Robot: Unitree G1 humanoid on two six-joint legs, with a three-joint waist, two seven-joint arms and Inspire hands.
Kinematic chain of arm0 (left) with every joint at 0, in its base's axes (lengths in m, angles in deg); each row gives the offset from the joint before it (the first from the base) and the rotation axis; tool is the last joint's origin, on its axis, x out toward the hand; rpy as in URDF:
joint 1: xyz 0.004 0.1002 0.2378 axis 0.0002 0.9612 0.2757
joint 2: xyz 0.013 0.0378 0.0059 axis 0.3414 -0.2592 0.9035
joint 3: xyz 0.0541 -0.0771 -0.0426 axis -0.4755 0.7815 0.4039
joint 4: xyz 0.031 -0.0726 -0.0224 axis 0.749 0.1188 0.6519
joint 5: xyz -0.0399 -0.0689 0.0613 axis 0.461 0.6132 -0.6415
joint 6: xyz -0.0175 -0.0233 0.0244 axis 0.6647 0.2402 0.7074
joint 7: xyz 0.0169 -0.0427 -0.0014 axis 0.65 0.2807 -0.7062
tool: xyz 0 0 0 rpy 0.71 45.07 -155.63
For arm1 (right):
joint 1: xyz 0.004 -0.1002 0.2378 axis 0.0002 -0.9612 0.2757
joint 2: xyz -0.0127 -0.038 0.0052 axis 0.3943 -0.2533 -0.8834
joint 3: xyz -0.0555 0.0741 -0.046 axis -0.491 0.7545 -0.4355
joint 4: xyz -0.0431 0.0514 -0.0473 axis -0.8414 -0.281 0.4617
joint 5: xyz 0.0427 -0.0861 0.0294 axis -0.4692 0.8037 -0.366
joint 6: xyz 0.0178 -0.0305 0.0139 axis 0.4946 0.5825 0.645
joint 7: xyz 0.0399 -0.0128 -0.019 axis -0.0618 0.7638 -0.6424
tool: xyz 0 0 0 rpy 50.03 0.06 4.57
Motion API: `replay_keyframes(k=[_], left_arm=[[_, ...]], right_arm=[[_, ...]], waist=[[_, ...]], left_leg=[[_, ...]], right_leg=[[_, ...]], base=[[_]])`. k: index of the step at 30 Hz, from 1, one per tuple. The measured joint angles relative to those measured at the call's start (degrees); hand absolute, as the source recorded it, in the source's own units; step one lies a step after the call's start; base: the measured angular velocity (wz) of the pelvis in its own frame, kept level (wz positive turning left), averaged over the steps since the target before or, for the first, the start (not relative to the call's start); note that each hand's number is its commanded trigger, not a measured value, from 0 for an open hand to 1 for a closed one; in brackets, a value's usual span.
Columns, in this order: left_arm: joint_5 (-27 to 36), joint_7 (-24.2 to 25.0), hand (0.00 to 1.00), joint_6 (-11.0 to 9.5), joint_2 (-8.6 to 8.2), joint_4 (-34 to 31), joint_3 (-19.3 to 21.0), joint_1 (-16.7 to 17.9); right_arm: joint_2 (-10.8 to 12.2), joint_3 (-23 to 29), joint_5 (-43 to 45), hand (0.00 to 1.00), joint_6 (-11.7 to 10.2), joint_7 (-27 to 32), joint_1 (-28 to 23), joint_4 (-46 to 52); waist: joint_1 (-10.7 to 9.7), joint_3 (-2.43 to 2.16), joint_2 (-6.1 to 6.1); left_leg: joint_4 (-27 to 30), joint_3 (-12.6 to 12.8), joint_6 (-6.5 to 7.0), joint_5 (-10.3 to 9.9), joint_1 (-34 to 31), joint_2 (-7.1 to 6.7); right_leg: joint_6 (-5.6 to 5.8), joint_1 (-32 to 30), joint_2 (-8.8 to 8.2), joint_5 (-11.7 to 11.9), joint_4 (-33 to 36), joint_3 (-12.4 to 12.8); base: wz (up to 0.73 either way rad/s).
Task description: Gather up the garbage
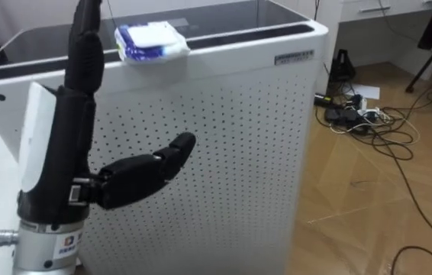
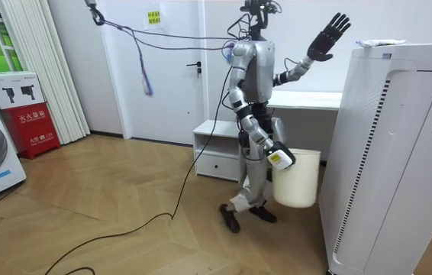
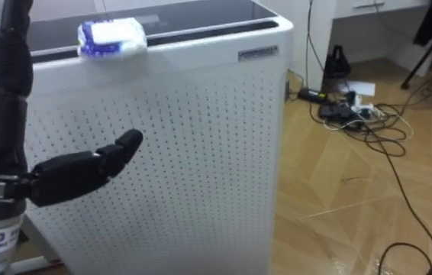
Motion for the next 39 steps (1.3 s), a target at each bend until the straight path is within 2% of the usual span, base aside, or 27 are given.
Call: replay_keyframes(k=[1, 2, 3, 4, 5, 7, 8, 11, 15, 17, 22, 30, 32, 36, 38, 39], left_arm=[[-0.10, -0.76, 0.00, -0.01, 0.08, 0.00, 0.00, -0.02], [-0.25, -1.81, 0.00, 0.02, 0.34, 0.06, 0.01, 0.14], [-0.32, -2.24, 0.00, 0.02, 0.50, 0.07, 0.01, 0.13], [-0.90, -2.86, 0.00, -0.02, 0.39, 0.41, -0.15, 0.56], [-1.73, -3.02, 0.00, -0.03, 0.71, 0.43, -0.12, 0.51], [-3.22, -3.39, 0.00, 0.07, 0.72, 0.45, -0.12, 0.54], [-4.32, -3.41, 0.00, 0.36, 0.73, 0.44, -0.11, 0.56], [-5.59, -3.38, 0.00, 1.00, 0.86, 0.17, -0.03, 0.59], [-5.76, -3.37, 0.00, 1.84, 1.18, 0.08, 0.18, 0.60], [-8.17, -3.35, 0.00, 2.58, 1.70, -0.04, 1.06, 0.60], [-11.23, -3.30, 0.00, 2.74, 2.23, -0.73, 2.44, 0.75], [-12.96, -3.09, 0.00, 3.07, 2.86, -2.63, 2.42, 1.61], [-15.01, -3.09, 0.00, 3.48, 3.08, -2.77, 2.42, 2.37], [-17.88, -2.95, 0.00, 3.81, 4.22, -3.07, 2.39, 2.70], [-19.19, -2.70, 0.00, 3.93, 5.22, -3.07, 2.40, 2.75], [-20.26, -2.43, 0.00, 4.02, 6.25, -3.07, 2.41, 2.77]], right_arm=[[0.01, 0.01, 0.40, 1.00, -0.04, -0.08, -0.85, 1.84], [0.35, 0.01, 0.82, 1.00, -0.12, -0.09, -1.08, 2.78], [0.62, 0.01, 0.96, 1.00, -0.12, -0.06, -1.01, 2.98], [0.95, 0.04, 1.51, 1.00, -0.13, 0.09, -1.08, 3.08], [1.15, 0.05, 1.94, 1.00, -0.13, 0.13, -0.95, 2.99], [1.26, 0.09, 2.08, 1.00, -0.12, 0.14, -0.76, 2.82], [1.24, 0.19, 2.38, 1.00, -0.11, 0.09, -0.67, 2.82], [1.12, 0.17, 2.45, 1.00, 0.07, -0.30, -0.67, 2.82], [0.78, 0.17, 2.95, 1.00, 0.12, -1.30, -1.07, 1.84], [0.73, 0.17, 3.07, 1.00, 0.12, -2.11, -1.13, 1.85], [0.75, 0.20, 3.06, 1.00, 0.08, -4.08, -1.09, 1.92], [0.21, 0.20, 3.11, 1.00, 0.07, -5.84, -1.04, 1.92], [0.05, 0.20, 3.22, 1.00, 0.08, -5.86, -1.11, 1.92], [0.01, 0.29, 3.35, 1.00, 0.07, -5.86, -1.07, 1.93], [0.01, 0.34, 3.85, 1.00, 0.08, -5.87, -1.07, 1.92], [-0.01, 0.36, 4.28, 1.00, 0.07, -5.89, -1.08, 1.93]], waist=[[-0.67, 0.10, 0.02], [-1.44, 0.15, -0.11], [-1.73, 0.22, -0.39], [-2.69, 0.06, 0.05], [-2.76, -0.02, 0.14], [-2.52, -0.17, 0.33], [-2.43, -0.07, 0.14], [-1.81, -0.25, -0.43], [-1.09, -0.30, -0.44], [-0.85, -0.42, -0.42], [-0.11, -0.77, -0.41], [0.92, -0.97, -0.45], [1.00, -1.11, -0.28], [1.52, -1.31, 0.05], [1.53, -1.30, 0.19], [1.49, -1.27, 0.22]], left_leg=[[-0.89, -0.65, -0.04, -0.03, 0.97, 0.01], [-1.55, -1.39, -0.30, -0.19, 1.61, -0.01], [-1.82, -1.53, -0.50, -0.32, 1.92, -0.09], [-2.00, -2.82, -0.98, -0.75, 2.54, 0.34], [-2.85, -3.08, -1.46, -0.97, 3.29, 1.07], [-3.89, -3.17, -1.84, -0.87, 4.26, 1.91], [-4.72, -3.15, -2.03, -0.88, 4.93, 2.23], [-6.30, -3.15, -2.34, -0.89, 5.52, 2.75], [-8.70, -3.27, -2.43, -0.84, 8.06, 3.06], [-10.28, -3.30, -2.49, -0.80, 8.99, 3.13], [-11.21, -3.78, -2.69, -0.64, 9.94, 3.34], [-12.45, -4.85, -3.15, -0.09, 10.14, 3.58], [-12.63, -4.90, -3.24, -0.04, 10.33, 3.72], [-13.26, -4.95, -3.37, 0.30, 10.59, 3.76], [-13.75, -5.25, -3.44, 0.52, 10.86, 3.73], [-14.28, -5.38, -3.47, 0.77, 11.06, 3.71]], right_leg=[[-0.25, -1.28, 0.59, -0.47, -4.87, -0.20], [-0.55, -1.43, 1.42, 0.28, -12.41, 0.05], [-0.56, -1.42, 2.01, 2.05, -16.61, 0.03], [-0.94, -0.44, 3.18, 5.08, -19.40, -0.05], [-1.41, 1.13, 4.48, 5.36, -21.95, -0.16], [-1.68, 2.82, 5.45, 5.73, -24.34, -0.56], [-1.74, 3.63, 5.90, 5.77, -25.36, -0.76], [-1.87, 4.33, 6.57, 5.96, -27.32, -1.35], [-1.63, 7.15, 7.28, 6.44, -30.30, -1.47], [-1.48, 8.11, 7.59, 6.66, -31.51, -1.44], [-1.41, 9.43, 8.24, 7.22, -33.88, -1.37], [-1.61, 10.57, 8.99, 8.09, -36.75, -1.88], [-1.72, 10.91, 9.17, 8.27, -37.25, -2.01], [-1.86, 10.97, 9.21, 8.43, -37.40, -2.06], [-1.89, 11.26, 9.19, 8.45, -37.46, -2.28], [-1.89, 11.49, 9.16, 8.45, -37.51, -2.45]], base=[[0.25], [0.27], [0.32], [0.15], [0.14], [0.00], [0.00], [0.00], [0.00], [0.00], [0.02], [0.04], [0.00], [0.00], [0.05], [0.07]])
